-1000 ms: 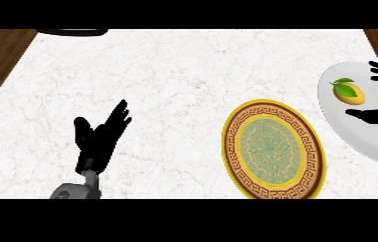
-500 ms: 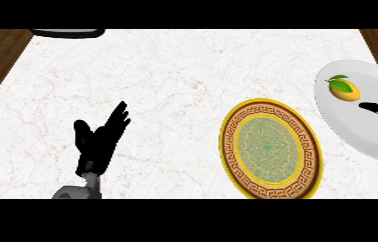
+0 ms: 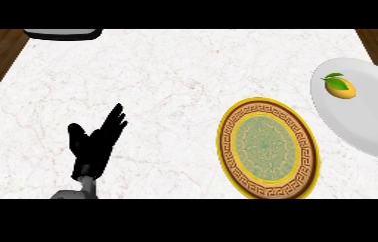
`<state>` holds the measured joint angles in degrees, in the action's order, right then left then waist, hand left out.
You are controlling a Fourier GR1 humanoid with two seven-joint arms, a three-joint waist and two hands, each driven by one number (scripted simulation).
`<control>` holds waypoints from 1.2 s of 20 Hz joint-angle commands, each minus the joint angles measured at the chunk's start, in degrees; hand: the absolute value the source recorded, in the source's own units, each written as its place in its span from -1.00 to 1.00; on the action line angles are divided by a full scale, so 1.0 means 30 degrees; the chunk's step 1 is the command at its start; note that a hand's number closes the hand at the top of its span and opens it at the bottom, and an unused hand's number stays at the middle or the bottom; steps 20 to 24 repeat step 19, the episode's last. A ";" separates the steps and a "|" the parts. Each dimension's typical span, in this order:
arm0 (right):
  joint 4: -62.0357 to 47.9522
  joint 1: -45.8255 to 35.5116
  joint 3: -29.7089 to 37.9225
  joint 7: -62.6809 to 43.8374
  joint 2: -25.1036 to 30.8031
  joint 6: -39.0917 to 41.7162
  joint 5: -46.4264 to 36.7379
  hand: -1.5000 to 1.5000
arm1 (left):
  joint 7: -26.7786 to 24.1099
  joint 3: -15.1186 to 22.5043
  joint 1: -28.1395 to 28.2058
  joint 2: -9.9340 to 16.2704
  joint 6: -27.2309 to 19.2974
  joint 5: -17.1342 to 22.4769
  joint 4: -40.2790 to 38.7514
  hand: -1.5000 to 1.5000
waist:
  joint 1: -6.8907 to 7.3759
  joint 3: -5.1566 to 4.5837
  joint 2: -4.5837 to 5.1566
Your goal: Pick the lemon from the plate and place it in the plate
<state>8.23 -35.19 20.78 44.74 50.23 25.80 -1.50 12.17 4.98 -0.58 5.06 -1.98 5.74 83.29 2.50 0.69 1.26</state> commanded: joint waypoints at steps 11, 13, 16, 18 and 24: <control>0.2202 0.4389 -0.1588 0.4637 0.1263 0.3616 -0.1228 -1.00 | 0.0199 -0.0362 0.0482 0.0160 -0.0040 0.0153 -0.0019 0.00 | -0.0448 -0.0009 -0.0131; 0.2287 0.4712 -0.1727 0.4679 0.1800 0.3914 -0.1294 -1.00 | 0.0388 -0.0100 0.0418 0.0040 -0.0221 -0.0118 0.0037 0.00 | -0.0506 0.0001 -0.0137; 0.2389 0.5467 -0.1806 0.5382 0.1228 0.3148 -0.1257 -1.00 | -0.0037 -0.0179 0.0350 -0.0162 -0.0124 -0.0018 -0.0676 0.00 | -0.0662 0.0000 -0.0099; 0.2420 0.5971 -0.1892 0.5776 0.0846 0.2618 -0.1262 -1.00 | -0.0042 -0.0502 0.0385 0.0357 0.0140 0.0082 -0.0468 0.00 | -0.0579 -0.0001 -0.0140; 0.2430 0.5722 -0.1817 0.5348 0.1598 0.3410 -0.1110 -1.00 | 0.0029 -0.0376 0.0678 0.0139 -0.0092 0.0019 -0.0231 0.00 | -0.0467 -0.0008 -0.0174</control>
